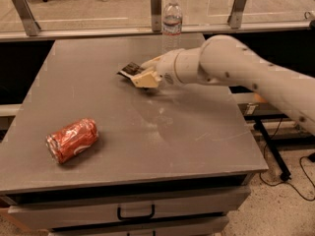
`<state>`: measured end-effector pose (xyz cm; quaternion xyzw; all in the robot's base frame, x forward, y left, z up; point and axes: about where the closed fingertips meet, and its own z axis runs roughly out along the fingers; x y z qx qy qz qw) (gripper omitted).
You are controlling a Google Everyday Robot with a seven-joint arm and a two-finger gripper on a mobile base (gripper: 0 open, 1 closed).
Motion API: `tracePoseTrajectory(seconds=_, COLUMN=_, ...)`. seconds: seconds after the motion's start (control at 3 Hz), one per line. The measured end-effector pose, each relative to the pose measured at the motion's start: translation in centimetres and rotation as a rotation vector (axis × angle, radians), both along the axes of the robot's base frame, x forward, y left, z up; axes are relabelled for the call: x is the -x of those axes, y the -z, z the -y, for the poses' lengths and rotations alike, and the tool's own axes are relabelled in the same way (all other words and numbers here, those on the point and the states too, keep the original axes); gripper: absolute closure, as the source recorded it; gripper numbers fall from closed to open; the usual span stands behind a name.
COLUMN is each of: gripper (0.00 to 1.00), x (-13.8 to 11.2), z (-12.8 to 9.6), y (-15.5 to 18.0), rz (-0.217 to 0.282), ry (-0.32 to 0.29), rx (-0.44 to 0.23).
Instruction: Move rxbar chocolate near coke can
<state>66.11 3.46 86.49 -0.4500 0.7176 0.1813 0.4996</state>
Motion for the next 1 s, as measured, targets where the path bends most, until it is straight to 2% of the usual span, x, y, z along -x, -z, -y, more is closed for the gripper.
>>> tracePoseTrajectory(seconds=0.33, gripper=1.0, x=6.7, z=5.3, y=-4.2, rz=0.079, ry=-0.047, rx=0.085)
tracePoseTrajectory(seconds=0.67, gripper=1.0, x=6.7, z=5.1, y=-4.2, rz=0.078, ry=-0.05, rx=0.084)
tracePoseTrajectory(seconds=1.0, gripper=1.0, x=8.9, z=3.7, y=-3.3, rz=0.025, ry=-0.105, rx=0.051)
